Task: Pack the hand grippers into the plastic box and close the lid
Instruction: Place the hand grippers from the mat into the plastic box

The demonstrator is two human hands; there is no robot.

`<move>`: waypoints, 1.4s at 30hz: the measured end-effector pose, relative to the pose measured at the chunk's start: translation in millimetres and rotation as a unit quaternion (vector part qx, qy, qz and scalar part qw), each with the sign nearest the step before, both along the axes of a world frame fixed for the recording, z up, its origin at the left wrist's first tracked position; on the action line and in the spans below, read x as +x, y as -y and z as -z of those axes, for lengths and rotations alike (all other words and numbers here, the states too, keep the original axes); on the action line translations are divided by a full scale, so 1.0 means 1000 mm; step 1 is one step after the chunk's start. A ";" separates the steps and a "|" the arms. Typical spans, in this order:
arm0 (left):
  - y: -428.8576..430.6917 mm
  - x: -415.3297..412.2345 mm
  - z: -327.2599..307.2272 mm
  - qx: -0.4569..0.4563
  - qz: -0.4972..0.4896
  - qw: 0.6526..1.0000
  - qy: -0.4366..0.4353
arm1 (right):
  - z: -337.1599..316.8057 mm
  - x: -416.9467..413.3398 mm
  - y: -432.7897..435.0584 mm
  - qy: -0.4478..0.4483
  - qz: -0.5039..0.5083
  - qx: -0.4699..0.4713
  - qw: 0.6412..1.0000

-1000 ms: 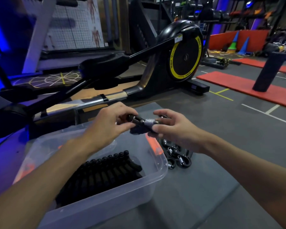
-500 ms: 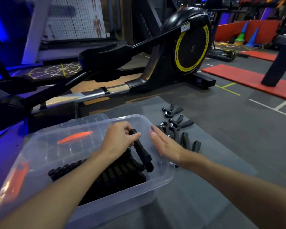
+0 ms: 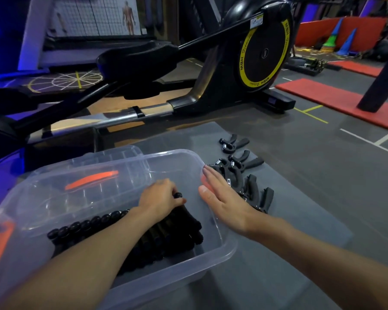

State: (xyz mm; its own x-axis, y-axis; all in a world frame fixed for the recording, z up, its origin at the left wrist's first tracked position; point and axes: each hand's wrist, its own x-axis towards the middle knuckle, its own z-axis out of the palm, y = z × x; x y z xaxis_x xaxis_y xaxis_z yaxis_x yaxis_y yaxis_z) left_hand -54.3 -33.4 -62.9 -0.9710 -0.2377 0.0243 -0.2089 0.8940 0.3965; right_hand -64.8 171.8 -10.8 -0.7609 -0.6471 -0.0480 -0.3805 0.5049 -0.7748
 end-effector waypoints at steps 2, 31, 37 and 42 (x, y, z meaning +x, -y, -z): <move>0.007 0.002 0.010 -0.005 -0.010 1.000 0.020 | 0.000 0.000 -0.001 0.001 -0.002 -0.002 1.000; -0.010 0.021 0.000 -0.001 0.059 0.990 0.129 | 0.005 0.000 0.000 -0.016 0.004 -0.009 1.000; 0.012 0.038 -0.034 -0.004 0.102 0.993 -0.053 | 0.006 0.006 0.002 -0.046 0.026 -0.010 0.999; 0.065 0.051 -0.079 -0.134 0.042 0.974 -0.179 | 0.000 0.040 0.000 -0.158 0.083 0.037 0.983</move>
